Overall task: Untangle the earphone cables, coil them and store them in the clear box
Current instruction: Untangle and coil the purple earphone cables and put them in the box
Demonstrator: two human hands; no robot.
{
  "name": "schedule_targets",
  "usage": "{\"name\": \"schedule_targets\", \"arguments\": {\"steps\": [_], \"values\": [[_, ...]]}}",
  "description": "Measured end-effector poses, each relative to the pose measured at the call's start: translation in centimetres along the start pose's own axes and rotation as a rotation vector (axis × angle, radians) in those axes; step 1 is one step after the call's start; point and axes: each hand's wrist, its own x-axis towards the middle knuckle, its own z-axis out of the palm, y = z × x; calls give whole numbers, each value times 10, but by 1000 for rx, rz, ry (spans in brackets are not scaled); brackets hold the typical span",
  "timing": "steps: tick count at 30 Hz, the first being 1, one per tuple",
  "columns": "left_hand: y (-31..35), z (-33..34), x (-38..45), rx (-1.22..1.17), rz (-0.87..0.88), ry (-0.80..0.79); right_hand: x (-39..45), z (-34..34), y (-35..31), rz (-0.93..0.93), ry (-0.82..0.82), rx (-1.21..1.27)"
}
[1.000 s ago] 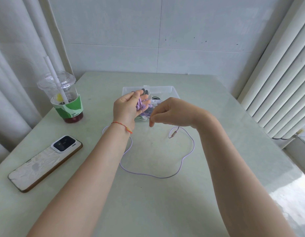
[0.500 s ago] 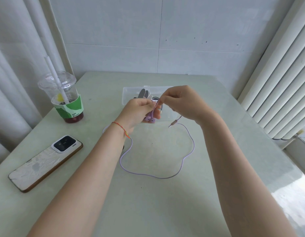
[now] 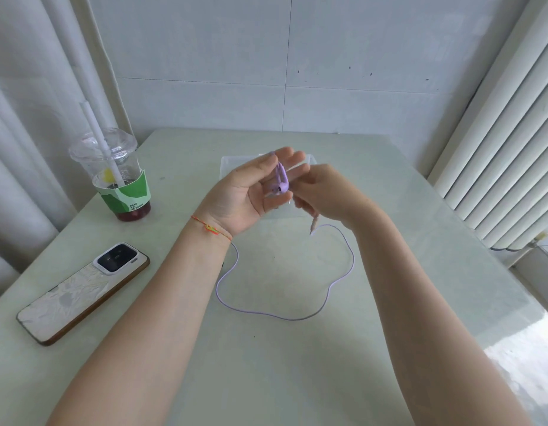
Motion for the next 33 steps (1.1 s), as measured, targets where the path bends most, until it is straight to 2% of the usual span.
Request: {"name": "schedule_targets", "arguments": {"steps": [3, 7, 13, 16, 20, 22, 26, 29, 33], "values": [[0, -6, 4, 5, 30, 106, -4, 4, -3, 33, -193, -60], [-1, -18, 9, 113, 95, 193, -4, 4, -5, 65, -281, -95], [-7, -19, 11, 350, 127, 357, -7, 5, -12, 21, -234, -180], [-11, -18, 12, 433, 129, 393, -7, 4, -14, 3, -206, -226], [-14, -20, 12, 666, 69, 420, -3, 1, -11, -16, -97, -233], [-13, -18, 11, 709, -14, 391, -1, -3, -8, -38, -10, -222], [-8, -15, 7, 714, -169, 230, 0, -11, -3, -79, 115, -157], [-6, -14, 4, 624, -256, 84, 1, -14, -2, -90, 142, -96], [-4, -14, 0, 539, -256, -25, 2, -15, -2, -110, 138, -42]]}}
